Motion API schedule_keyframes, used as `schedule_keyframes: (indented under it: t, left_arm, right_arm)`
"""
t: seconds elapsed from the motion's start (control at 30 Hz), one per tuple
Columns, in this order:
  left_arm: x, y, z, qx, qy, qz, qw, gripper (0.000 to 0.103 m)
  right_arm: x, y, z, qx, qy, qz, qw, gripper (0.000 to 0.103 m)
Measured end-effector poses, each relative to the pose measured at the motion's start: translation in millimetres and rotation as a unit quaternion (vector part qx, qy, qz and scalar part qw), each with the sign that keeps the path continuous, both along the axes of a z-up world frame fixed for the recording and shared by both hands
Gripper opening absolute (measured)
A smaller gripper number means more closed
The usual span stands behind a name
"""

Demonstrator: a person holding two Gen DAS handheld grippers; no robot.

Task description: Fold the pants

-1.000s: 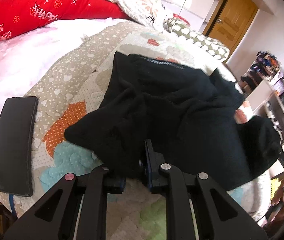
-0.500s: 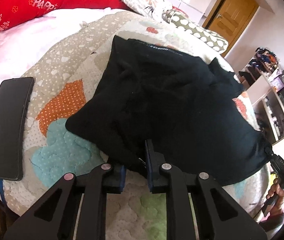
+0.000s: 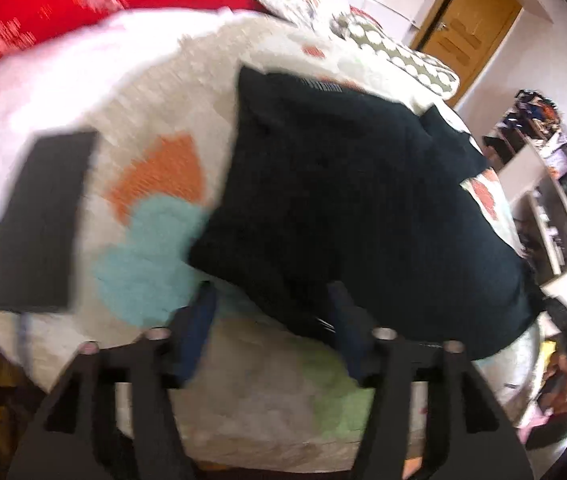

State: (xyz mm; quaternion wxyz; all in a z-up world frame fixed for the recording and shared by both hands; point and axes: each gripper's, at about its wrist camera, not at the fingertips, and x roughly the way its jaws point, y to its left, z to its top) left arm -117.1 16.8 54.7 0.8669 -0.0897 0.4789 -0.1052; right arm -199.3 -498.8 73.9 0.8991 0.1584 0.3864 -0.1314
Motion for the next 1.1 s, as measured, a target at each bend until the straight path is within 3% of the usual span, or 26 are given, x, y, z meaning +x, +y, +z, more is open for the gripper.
schedule_keyframes:
  t: [0.07,0.13,0.27,0.4,0.53,0.63,0.7,1.03,1.1]
  left_arm:
    - [2,12,18,0.005,-0.024,0.013,0.9996,0.067]
    - [13,19,30,0.003,-0.043,0.022,0.9988,0.083]
    - [53,16,40,0.006,-0.058,0.022,0.9981,0.085]
    - [108,2,32,0.004,-0.037,0.008,0.9993,0.085]
    - [162,-13,18,0.017,-0.009,-0.004,0.9998,0.085]
    - [200,-28,7,0.043,0.008,-0.044,0.9981,0.085]
    - [225,-33,1,0.040,0.028,-0.065,0.9967,0.085]
    - [291,-76,-23,0.052,0.037,-0.174,0.9826,0.087]
    - [294,-90,-30,0.087,0.034,-0.200,0.9754,0.088]
  right_arm:
    - [17,6,16,-0.008,-0.017,0.022,1.000,0.048]
    - [49,17,30,-0.027,-0.029,0.048,0.998,0.053]
    - [118,44,41,-0.051,-0.040,0.101,0.993,0.069]
    - [195,72,34,-0.030,-0.016,0.167,0.985,0.070]
    - [260,97,28,-0.066,-0.005,0.204,0.977,0.071]
    - [298,107,20,-0.097,0.008,0.236,0.967,0.082]
    - [327,109,9,-0.113,0.034,0.249,0.961,0.082]
    - [386,109,-28,-0.124,0.075,0.299,0.943,0.082]
    - [392,111,-35,-0.136,0.085,0.303,0.939,0.082]
